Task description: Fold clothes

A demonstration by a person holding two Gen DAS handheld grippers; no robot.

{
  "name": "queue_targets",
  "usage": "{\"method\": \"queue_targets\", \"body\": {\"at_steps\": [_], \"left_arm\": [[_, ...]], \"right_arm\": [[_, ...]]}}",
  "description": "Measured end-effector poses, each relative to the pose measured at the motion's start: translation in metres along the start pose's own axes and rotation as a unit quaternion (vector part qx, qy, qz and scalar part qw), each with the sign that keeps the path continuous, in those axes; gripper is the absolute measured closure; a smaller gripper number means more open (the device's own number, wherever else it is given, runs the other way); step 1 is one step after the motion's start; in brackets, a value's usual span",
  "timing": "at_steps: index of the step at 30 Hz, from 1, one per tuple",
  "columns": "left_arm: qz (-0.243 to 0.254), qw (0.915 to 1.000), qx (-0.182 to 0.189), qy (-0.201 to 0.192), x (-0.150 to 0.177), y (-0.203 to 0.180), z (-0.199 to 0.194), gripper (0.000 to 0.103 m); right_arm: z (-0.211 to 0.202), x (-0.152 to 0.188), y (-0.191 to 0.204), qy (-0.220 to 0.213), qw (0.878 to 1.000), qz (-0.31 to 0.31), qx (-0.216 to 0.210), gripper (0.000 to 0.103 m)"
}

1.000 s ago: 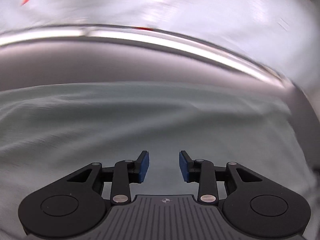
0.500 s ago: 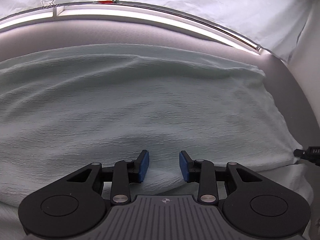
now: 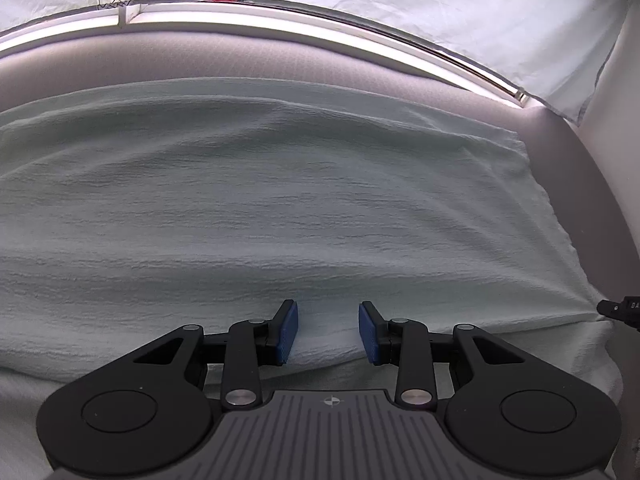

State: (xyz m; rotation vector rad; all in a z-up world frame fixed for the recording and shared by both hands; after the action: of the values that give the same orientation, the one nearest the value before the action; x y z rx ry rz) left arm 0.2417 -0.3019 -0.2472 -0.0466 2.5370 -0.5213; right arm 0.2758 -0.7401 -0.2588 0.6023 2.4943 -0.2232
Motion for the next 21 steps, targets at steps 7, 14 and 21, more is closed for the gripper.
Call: {"method": "queue_targets", "body": {"at_steps": [7, 14, 21], "left_arm": [[-0.015, 0.9998, 0.010, 0.005, 0.005, 0.012, -0.012, 0.063], [-0.079, 0.9927, -0.045, -0.080, -0.008, 0.095, -0.104, 0.057], [-0.130, 0.9635, -0.184, -0.145, -0.029, 0.253, -0.198, 0.055]], "right_arm": [[0.002, -0.006, 0.002, 0.003, 1.000, -0.019, 0.017, 0.098], [-0.050, 0.003, 0.029, -0.046, 0.996, -0.048, 0.066, 0.065], [-0.128, 0.075, 0.198, -0.037, 0.979, -0.127, -0.157, 0.053]]}}
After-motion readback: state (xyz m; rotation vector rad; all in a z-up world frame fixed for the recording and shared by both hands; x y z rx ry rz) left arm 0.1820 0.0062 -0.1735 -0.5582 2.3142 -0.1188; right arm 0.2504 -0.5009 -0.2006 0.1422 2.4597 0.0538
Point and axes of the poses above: each gripper's, at about its wrist camera, not at the fingertips, and z roughly the way its jaws point, y to its left, x to its underside, the point moved 5 cm from there along z, roughly the way its jaws point, and after that the axes turned 6 degrees about x, right-handed, at the moved point
